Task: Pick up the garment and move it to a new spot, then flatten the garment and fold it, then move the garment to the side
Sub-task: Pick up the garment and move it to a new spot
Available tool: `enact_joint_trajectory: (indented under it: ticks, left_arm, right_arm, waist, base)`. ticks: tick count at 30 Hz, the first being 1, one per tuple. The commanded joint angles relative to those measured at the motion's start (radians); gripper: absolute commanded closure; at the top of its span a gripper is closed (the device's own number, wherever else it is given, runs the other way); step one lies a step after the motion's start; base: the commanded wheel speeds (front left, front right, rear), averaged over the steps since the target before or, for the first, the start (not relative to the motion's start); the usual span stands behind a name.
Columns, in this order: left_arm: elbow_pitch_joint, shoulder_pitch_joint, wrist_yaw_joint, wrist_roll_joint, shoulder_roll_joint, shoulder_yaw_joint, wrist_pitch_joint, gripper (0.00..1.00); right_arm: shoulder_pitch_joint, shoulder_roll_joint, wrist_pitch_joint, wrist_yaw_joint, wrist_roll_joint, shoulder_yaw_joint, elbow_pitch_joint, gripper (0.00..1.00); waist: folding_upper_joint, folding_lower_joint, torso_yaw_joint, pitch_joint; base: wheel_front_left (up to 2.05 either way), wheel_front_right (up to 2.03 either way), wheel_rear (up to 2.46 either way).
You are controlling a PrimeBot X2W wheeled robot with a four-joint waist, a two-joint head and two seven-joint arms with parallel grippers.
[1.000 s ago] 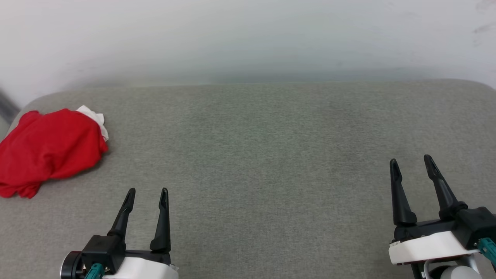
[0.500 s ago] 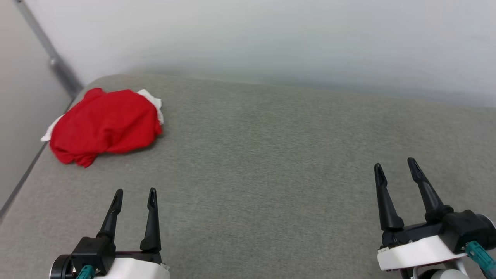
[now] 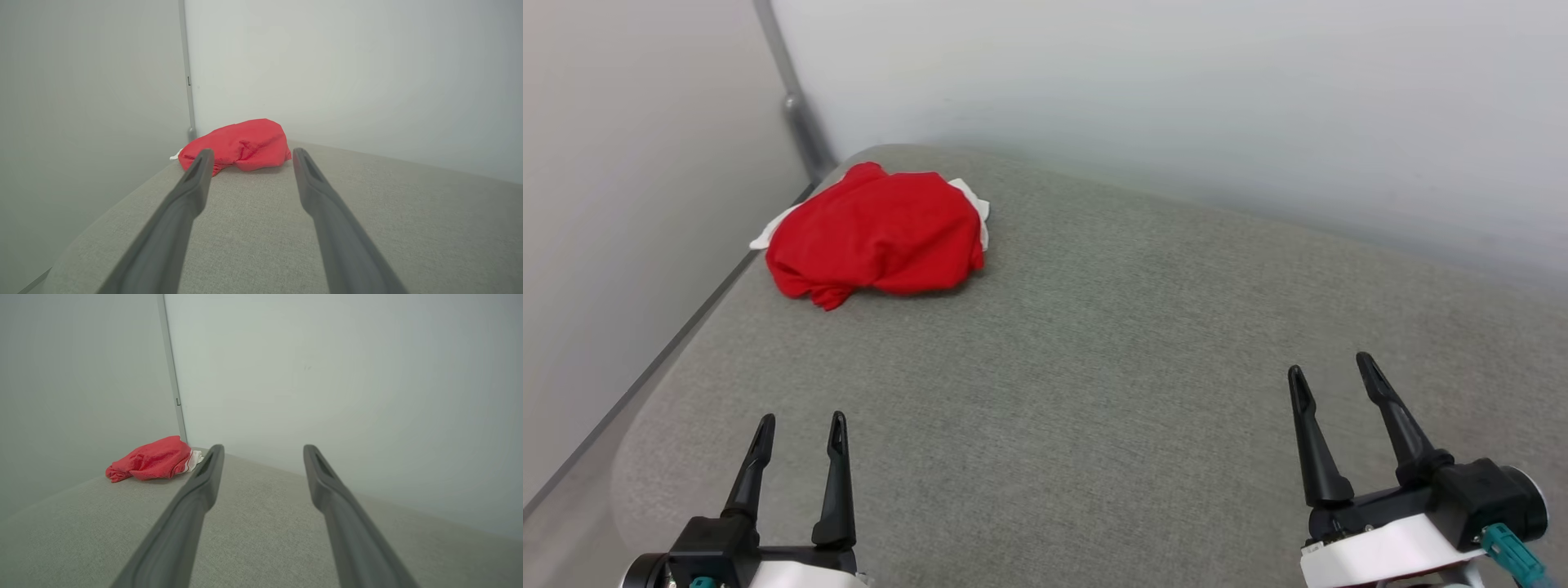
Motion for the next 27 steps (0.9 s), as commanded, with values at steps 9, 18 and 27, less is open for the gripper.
enact_joint_trajectory:
  ticks: [9, 18, 27]
  left_arm:
    - [-0.004, 0.014, -0.004, -0.002, -0.001, 0.001, -0.003, 0.0]
    - [-0.016, 0.018, -0.004, -0.028, -0.001, 0.018, -0.003, 0.0]
    - [-0.015, -0.028, 0.005, -0.067, -0.001, 0.03, -0.003, 0.0]
  right_arm:
    - [0.015, 0.001, -0.003, 0.0, 0.014, 0.013, 0.001, 0.0]
    - [0.008, 0.001, -0.003, 0.0, 0.02, 0.021, 0.004, 0.0]
    - [-0.029, 0.001, -0.003, 0.0, -0.011, 0.02, -0.018, 0.0]
  waist:
    - [0.0, 0.0, 0.06, -0.012]
    - [0.0, 0.0, 0.057, -0.005]
    - [0.0, 0.0, 0.01, 0.067]
  base:
    - [0.0, 0.0, 0.0]
    - [0.0, 0.0, 0.0]
    - [0.0, 0.0, 0.0]
